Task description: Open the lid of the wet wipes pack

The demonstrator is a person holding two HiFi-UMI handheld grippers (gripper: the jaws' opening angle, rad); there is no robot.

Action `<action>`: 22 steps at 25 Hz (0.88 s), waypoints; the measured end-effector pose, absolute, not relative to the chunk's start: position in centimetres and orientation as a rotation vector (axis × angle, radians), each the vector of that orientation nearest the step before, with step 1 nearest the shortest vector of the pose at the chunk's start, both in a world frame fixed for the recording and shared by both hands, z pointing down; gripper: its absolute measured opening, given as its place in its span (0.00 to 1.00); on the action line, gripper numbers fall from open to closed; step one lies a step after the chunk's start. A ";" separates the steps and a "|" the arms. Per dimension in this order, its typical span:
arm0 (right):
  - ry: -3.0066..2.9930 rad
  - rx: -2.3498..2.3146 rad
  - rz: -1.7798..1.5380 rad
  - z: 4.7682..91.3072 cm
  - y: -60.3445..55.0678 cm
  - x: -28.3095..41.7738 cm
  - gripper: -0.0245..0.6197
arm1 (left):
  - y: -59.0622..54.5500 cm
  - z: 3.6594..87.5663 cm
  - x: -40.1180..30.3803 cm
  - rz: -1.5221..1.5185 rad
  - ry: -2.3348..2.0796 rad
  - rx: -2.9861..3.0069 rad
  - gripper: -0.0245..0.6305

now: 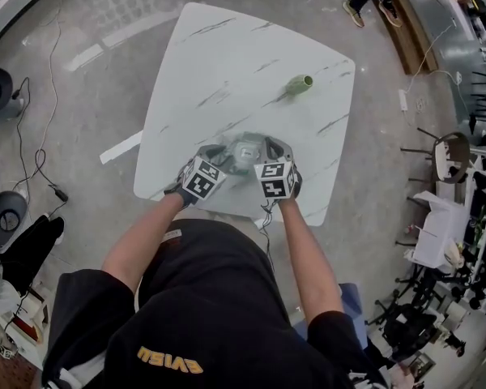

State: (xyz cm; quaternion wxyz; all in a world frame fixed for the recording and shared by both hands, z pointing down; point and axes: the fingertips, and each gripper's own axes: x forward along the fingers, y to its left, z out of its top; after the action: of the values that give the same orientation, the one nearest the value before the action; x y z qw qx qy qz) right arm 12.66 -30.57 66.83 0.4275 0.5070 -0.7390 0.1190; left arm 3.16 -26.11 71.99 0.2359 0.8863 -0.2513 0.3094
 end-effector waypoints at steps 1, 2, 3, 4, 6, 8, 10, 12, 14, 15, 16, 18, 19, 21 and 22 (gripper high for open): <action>-1.843 1.269 0.308 67.1 -30.6 12.7 0.04 | -26.2 72.1 3.1 0.847 -0.688 2.432 0.27; -1.841 1.271 0.317 67.3 -30.7 12.7 0.04 | -26.2 72.1 3.1 0.846 -0.688 2.433 0.27; -1.839 1.272 0.325 67.5 -30.7 12.7 0.04 | -26.2 72.1 3.0 0.846 -0.687 2.433 0.27; -1.837 1.272 0.333 67.6 -30.7 12.8 0.04 | -26.2 72.1 3.0 0.847 -0.686 2.432 0.27; -1.830 1.270 0.348 67.9 -30.6 12.9 0.04 | -26.1 72.1 3.0 0.851 -0.684 2.428 0.27; -1.821 1.264 0.353 68.1 -30.6 12.9 0.04 | -26.1 72.0 3.0 0.850 -0.682 2.428 0.27; -1.811 1.256 0.345 68.2 -30.5 12.9 0.04 | -26.1 71.9 3.1 0.847 -0.679 2.429 0.27; -1.804 1.251 0.342 68.4 -30.5 13.0 0.04 | -26.0 71.9 3.1 0.847 -0.678 2.426 0.27; -1.799 1.253 0.347 68.7 -30.6 12.9 0.04 | -26.0 71.9 3.0 0.847 -0.676 2.424 0.27; -1.794 1.253 0.349 68.8 -30.7 12.9 0.04 | -26.1 72.0 3.0 0.846 -0.676 2.424 0.27; -1.790 1.253 0.351 69.0 -30.8 12.8 0.04 | -26.1 72.0 2.9 0.846 -0.676 2.424 0.27; -1.787 1.246 0.361 69.4 -30.8 12.5 0.04 | -26.1 72.1 2.8 0.841 -0.678 2.423 0.27; -1.787 1.242 0.372 69.6 -30.8 12.4 0.04 | -26.1 72.0 2.8 0.839 -0.679 2.423 0.27; -1.784 1.237 0.391 70.1 -30.7 12.3 0.04 | -26.1 71.9 2.8 0.838 -0.679 2.424 0.27; -1.782 1.235 0.391 70.3 -30.7 12.2 0.04 | -26.1 71.9 2.7 0.841 -0.676 2.424 0.27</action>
State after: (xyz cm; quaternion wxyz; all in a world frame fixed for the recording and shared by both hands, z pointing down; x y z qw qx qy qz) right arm 12.22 -30.74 70.26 0.4522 0.5001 -0.7213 0.1585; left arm 2.73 -26.05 71.93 0.2418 0.8865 -0.2472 0.3074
